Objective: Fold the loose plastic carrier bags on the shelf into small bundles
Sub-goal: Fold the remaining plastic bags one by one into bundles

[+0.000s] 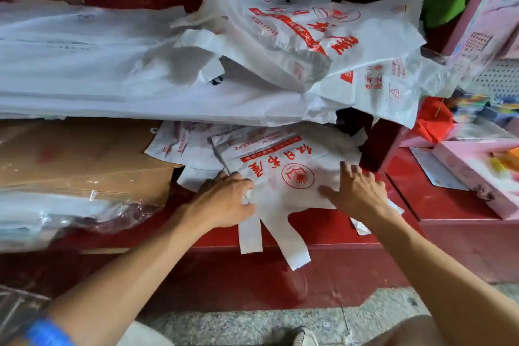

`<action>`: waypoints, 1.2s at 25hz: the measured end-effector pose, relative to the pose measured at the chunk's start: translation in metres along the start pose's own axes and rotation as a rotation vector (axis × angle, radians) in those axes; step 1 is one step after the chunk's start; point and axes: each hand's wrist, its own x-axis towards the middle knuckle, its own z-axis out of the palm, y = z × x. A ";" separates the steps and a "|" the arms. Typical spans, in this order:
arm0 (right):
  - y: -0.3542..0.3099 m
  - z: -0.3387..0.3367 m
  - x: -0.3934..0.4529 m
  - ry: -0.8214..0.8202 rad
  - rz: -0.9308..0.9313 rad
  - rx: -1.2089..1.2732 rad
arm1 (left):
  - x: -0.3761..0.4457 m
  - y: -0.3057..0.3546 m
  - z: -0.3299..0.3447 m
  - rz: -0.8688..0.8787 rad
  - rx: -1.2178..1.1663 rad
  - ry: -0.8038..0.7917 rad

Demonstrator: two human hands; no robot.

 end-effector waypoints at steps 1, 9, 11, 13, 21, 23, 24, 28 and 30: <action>0.008 0.001 0.005 -0.015 0.064 0.069 | 0.004 0.000 0.007 -0.028 0.000 0.039; 0.015 -0.008 0.005 0.064 0.097 0.424 | 0.025 -0.001 0.009 -0.305 -0.273 0.323; 0.011 -0.018 -0.003 0.031 0.056 0.528 | 0.028 0.000 0.006 -0.336 -0.340 0.297; 0.004 -0.028 -0.016 -0.146 -0.005 0.700 | 0.028 0.002 0.005 -0.340 -0.423 0.282; -0.027 -0.038 -0.036 0.085 -0.243 0.493 | 0.017 -0.002 -0.008 -0.065 -0.580 0.582; -0.034 -0.034 -0.028 0.247 -0.361 0.595 | 0.008 0.002 -0.017 0.047 -0.584 0.570; -0.038 -0.034 -0.023 0.328 -0.474 0.569 | 0.005 0.003 -0.020 0.127 -0.573 0.555; -0.057 -0.032 -0.016 0.407 -0.846 0.206 | -0.004 -0.002 -0.021 0.432 -0.442 0.506; -0.065 -0.033 -0.013 0.449 -0.929 0.218 | -0.008 -0.005 -0.021 0.348 -0.500 0.501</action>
